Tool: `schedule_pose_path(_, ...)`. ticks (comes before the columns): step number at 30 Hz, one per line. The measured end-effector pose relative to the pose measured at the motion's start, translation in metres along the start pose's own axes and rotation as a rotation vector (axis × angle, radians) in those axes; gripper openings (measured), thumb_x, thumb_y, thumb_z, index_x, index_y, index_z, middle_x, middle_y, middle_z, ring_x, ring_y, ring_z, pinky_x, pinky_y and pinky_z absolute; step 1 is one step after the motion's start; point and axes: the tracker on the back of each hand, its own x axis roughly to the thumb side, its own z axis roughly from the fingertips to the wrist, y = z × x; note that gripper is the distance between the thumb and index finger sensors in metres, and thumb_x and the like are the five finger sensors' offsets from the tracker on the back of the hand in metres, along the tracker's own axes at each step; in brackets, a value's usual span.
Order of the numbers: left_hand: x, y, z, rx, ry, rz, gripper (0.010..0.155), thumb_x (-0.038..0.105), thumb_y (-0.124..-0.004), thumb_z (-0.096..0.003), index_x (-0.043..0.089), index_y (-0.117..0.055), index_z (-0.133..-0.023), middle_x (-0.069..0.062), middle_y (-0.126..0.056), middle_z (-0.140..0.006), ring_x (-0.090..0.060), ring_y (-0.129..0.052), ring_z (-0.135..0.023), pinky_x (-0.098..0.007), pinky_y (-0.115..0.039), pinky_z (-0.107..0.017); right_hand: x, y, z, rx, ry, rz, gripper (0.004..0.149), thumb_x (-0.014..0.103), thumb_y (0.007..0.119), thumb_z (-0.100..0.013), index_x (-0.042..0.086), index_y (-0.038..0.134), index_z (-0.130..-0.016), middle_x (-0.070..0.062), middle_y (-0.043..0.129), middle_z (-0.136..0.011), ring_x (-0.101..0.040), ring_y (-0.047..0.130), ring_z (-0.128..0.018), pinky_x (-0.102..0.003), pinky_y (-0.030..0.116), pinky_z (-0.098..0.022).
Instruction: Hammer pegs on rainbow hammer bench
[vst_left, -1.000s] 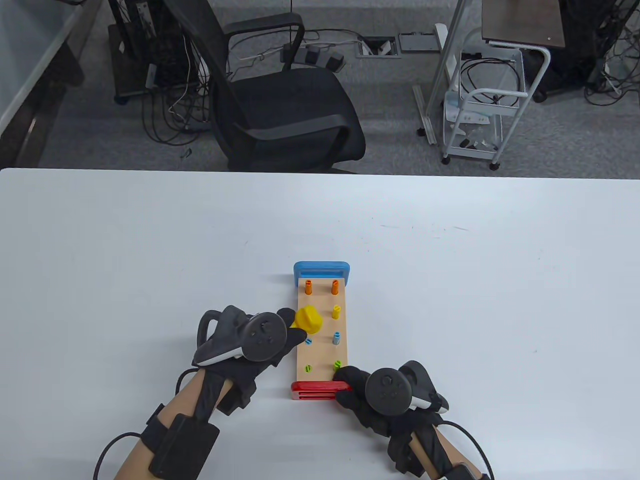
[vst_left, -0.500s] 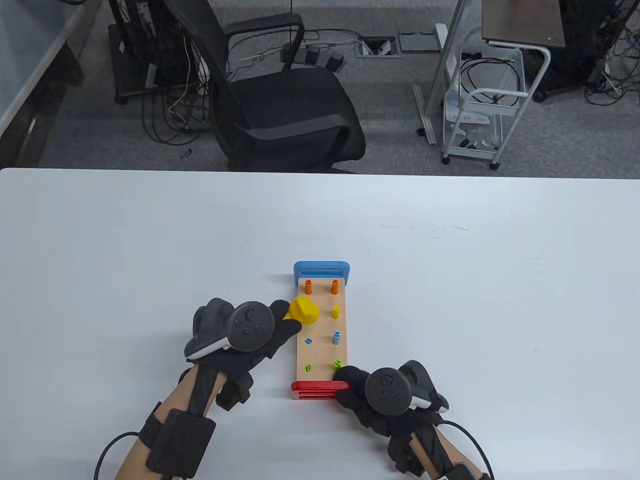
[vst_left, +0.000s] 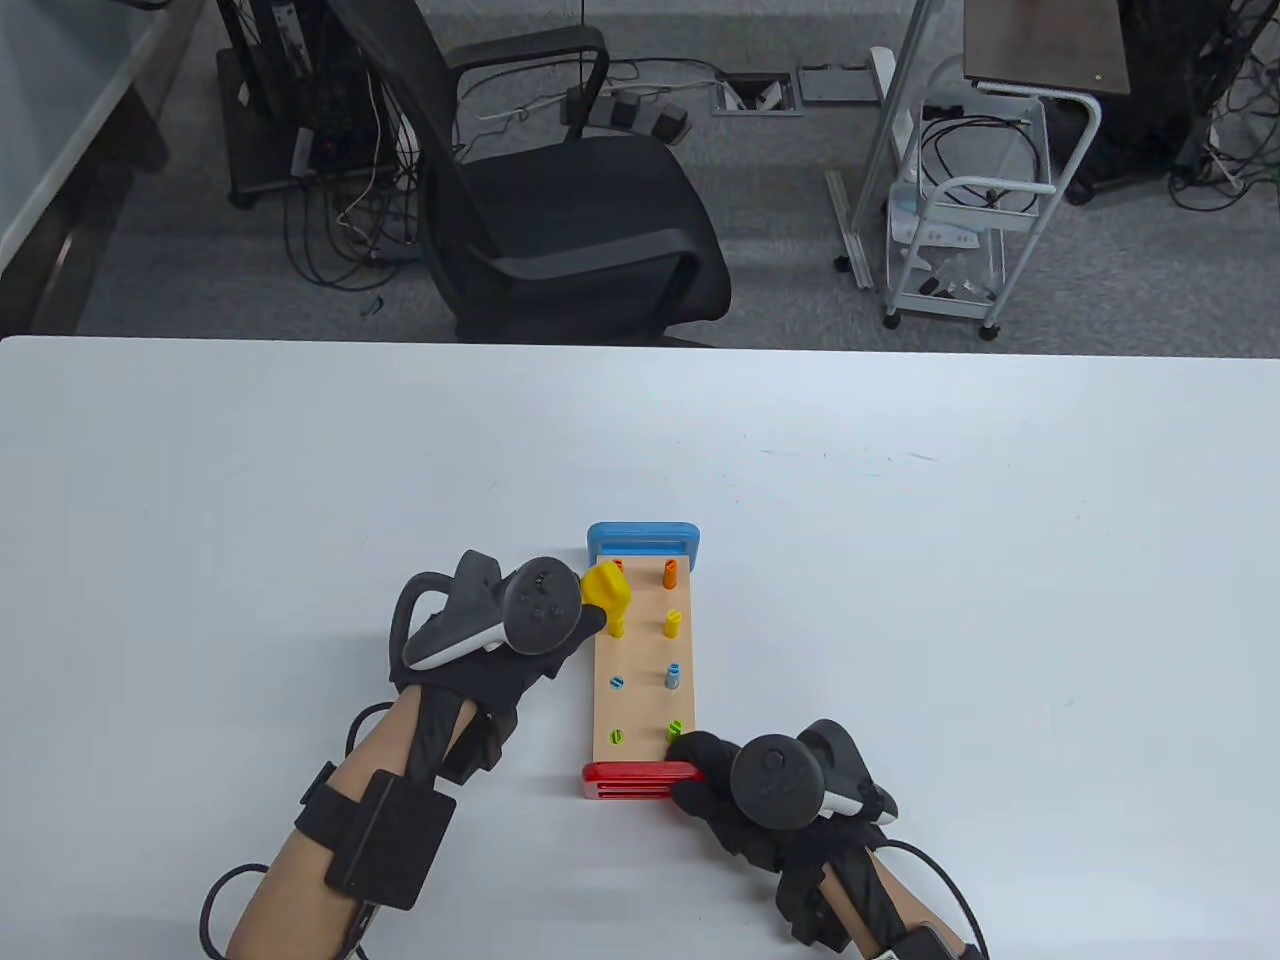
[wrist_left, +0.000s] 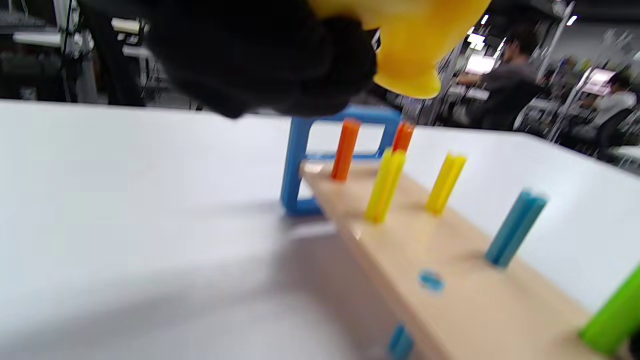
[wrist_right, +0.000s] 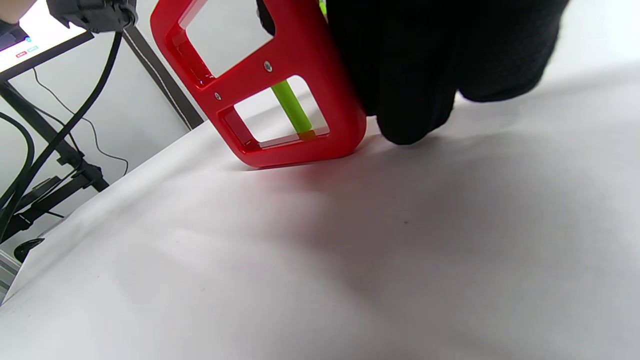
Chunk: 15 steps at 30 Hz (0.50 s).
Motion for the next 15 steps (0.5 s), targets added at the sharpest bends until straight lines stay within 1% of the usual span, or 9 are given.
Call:
schedule_pose_path(2,0.0,0.006,0.006,0.113,-0.023,0.121,0.068,0.057,-0.051,-0.055,0.011,-0.07,-0.1,-0.01,-0.101,-0.06,-0.026,-0.102,-0.026,-0.035,-0.087,-0.02,0.0,0.0,0.0,-0.001,0.0,0.002,0.061,0.045,0.04,-0.058,0.01,0.04,-0.108,-0.032,0.07,-0.104,-0.05,0.083,-0.08,-0.066,0.069,-0.058)
schedule_pose_path(4,-0.002,-0.002,0.004,0.143,-0.026,0.144,0.068,0.057,-0.051,-0.0552,0.01,-0.072,-0.1,-0.011,-0.102,-0.059,-0.026,-0.103,-0.024,-0.035,-0.087,-0.018,0.0,0.0,0.0,-0.001,0.0,0.001,0.061,0.045,0.04,-0.058,0.01,0.04,-0.108,-0.032,0.07,-0.104,-0.05,0.083,-0.08,-0.066,0.069,-0.058)
schedule_pose_path(5,-0.002,-0.011,-0.001,0.091,-0.007,0.089,0.068,0.057,-0.052,-0.0553,0.009,-0.074,-0.098,-0.01,-0.103,-0.056,-0.024,-0.103,-0.021,-0.034,-0.087,-0.016,0.0,0.0,0.0,-0.001,0.0,0.001,0.061,0.045,0.04,-0.058,0.01,0.04,-0.108,-0.033,0.07,-0.104,-0.05,0.083,-0.08,-0.066,0.069,-0.058)
schedule_pose_path(6,-0.001,-0.031,-0.011,-0.093,0.027,-0.04,0.068,0.057,-0.051,-0.0559,0.009,-0.075,-0.098,-0.01,-0.103,-0.055,-0.024,-0.103,-0.019,-0.033,-0.087,-0.015,0.0,0.0,0.0,-0.001,0.0,0.002,0.061,0.045,0.04,-0.058,0.01,0.04,-0.108,-0.033,0.07,-0.104,-0.05,0.083,-0.08,-0.066,0.069,-0.058)
schedule_pose_path(7,0.0,-0.036,-0.009,-0.211,0.085,-0.169,0.066,0.06,-0.042,-0.0537,0.016,-0.064,-0.099,0.001,-0.1,-0.061,-0.015,-0.104,-0.025,-0.027,-0.09,-0.02,0.0,0.0,0.0,0.0,0.0,0.002,0.061,0.045,0.04,-0.058,0.01,0.041,-0.108,-0.033,0.07,-0.104,-0.05,0.083,-0.08,-0.066,0.069,-0.058)
schedule_pose_path(9,0.004,-0.026,-0.01,-0.029,0.026,-0.026,0.067,0.056,-0.055,-0.0546,0.007,-0.08,-0.094,-0.011,-0.106,-0.05,-0.025,-0.103,-0.014,-0.035,-0.087,-0.01,0.0,0.0,0.0,-0.001,0.001,0.005,0.061,0.045,0.04,-0.058,0.01,0.04,-0.108,-0.032,0.07,-0.104,-0.05,0.083,-0.08,-0.066,0.069,-0.058)
schedule_pose_path(10,0.007,-0.015,-0.008,-0.136,0.038,-0.077,0.067,0.057,-0.05,-0.0561,0.01,-0.072,-0.098,-0.008,-0.102,-0.056,-0.023,-0.102,-0.021,-0.033,-0.086,-0.016,0.0,0.0,0.0,-0.002,0.0,0.005,0.061,0.045,0.04,-0.058,0.01,0.04,-0.108,-0.033,0.07,-0.104,-0.05,0.083,-0.08,-0.066,0.069,-0.058)
schedule_pose_path(11,0.007,-0.007,-0.002,-0.109,0.063,-0.094,0.067,0.057,-0.05,-0.0557,0.01,-0.071,-0.099,-0.009,-0.101,-0.058,-0.024,-0.101,-0.023,-0.034,-0.086,-0.018,0.0,0.0,0.0,-0.001,0.001,0.003,0.061,0.045,0.04,-0.058,0.01,0.041,-0.108,-0.033,0.07,-0.104,-0.05,0.083,-0.08,-0.066,0.069,-0.058)
schedule_pose_path(15,0.003,0.011,0.012,0.187,-0.004,0.116,0.068,0.057,-0.05,-0.0556,0.01,-0.071,-0.099,-0.01,-0.102,-0.059,-0.025,-0.102,-0.023,-0.034,-0.086,-0.018,0.0,0.0,0.0,-0.001,0.0,0.003,0.061,0.045,0.04,-0.058,0.01,0.04,-0.108,-0.032,0.07,-0.104,-0.05,0.083,-0.08,-0.066,0.069,-0.058)
